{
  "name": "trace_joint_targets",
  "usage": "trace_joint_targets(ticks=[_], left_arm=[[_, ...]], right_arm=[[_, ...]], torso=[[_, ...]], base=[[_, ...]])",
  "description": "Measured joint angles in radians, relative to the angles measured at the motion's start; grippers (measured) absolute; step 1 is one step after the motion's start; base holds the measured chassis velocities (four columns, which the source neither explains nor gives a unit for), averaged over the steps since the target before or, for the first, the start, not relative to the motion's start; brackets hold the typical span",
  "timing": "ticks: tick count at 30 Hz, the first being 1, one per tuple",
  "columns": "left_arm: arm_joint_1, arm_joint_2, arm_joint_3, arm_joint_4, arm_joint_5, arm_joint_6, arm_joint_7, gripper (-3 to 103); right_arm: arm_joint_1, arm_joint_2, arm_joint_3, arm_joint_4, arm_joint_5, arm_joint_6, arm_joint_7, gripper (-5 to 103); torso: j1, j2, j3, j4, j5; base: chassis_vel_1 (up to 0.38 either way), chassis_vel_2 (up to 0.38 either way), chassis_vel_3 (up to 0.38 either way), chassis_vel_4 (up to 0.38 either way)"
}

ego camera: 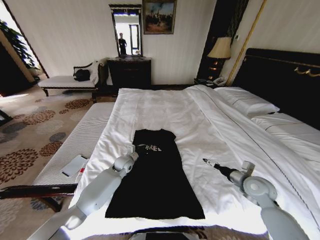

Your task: Fold the clothes on the bed.

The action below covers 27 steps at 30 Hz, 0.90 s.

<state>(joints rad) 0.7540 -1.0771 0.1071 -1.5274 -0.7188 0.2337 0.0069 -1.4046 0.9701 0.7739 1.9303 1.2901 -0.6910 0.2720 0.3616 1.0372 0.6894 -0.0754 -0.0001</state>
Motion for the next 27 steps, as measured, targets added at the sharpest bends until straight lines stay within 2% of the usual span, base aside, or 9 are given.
trace_joint_targets(ticks=[2,4,8,10,17,19,22,26,27], left_arm=[[0.017,0.016,-0.014,-0.029,0.012,0.000,0.000,28],[0.028,0.024,-0.020,-0.045,0.016,0.000,0.000,28],[0.059,0.053,-0.069,-0.080,0.015,-0.005,0.000,50],[0.064,0.059,-0.085,-0.083,0.012,-0.006,0.000,50],[0.138,0.113,-0.185,-0.139,-0.026,-0.009,0.000,83],[0.164,0.127,-0.203,-0.158,-0.028,-0.009,0.000,83],[0.246,0.177,-0.261,-0.213,-0.019,-0.018,0.000,97],[0.283,0.206,-0.293,-0.235,-0.014,-0.023,0.000,100],[0.273,0.207,-0.283,-0.230,-0.014,-0.024,0.000,100]], right_arm=[[0.009,0.000,-0.010,-0.003,-0.001,0.000,0.000,100],[0.012,0.000,-0.015,-0.003,-0.003,0.001,0.000,100],[0.018,-0.001,-0.022,-0.004,-0.006,0.004,0.000,100],[0.018,-0.002,-0.023,-0.003,-0.008,0.005,-0.001,100],[0.067,-0.025,-0.059,0.002,-0.012,0.045,-0.021,100],[0.089,-0.033,-0.072,-0.004,-0.002,0.056,-0.028,100],[0.180,-0.061,-0.129,-0.040,0.041,0.068,-0.031,100],[0.261,-0.083,-0.176,-0.072,0.055,0.069,-0.031,100],[0.275,-0.089,-0.181,-0.083,0.058,0.070,-0.031,100]], torso=[[0.000,0.000,0.000,-0.0001,0.0001],[0.000,0.000,0.000,-0.0001,0.0001],[0.000,0.000,0.000,-0.0001,0.0001],[0.000,0.000,0.000,-0.0002,-0.0001],[0.000,0.000,0.000,-0.0003,0.0000],[0.000,0.000,0.000,-0.0003,-0.0001],[0.000,0.000,0.000,0.0002,0.0002],[0.000,0.000,0.000,0.0012,0.0003],[0.000,0.000,0.000,0.0007,0.0003]], base=[[0.000,0.000,0.000,0.000],[0.000,0.000,0.000,0.000],[0.000,0.000,0.000,0.000],[0.000,0.000,0.000,0.000],[0.000,0.000,0.000,0.000],[0.000,0.000,0.000,0.000],[0.000,0.000,0.000,0.000],[0.000,0.000,0.000,0.000],[0.000,0.000,0.000,0.000]])
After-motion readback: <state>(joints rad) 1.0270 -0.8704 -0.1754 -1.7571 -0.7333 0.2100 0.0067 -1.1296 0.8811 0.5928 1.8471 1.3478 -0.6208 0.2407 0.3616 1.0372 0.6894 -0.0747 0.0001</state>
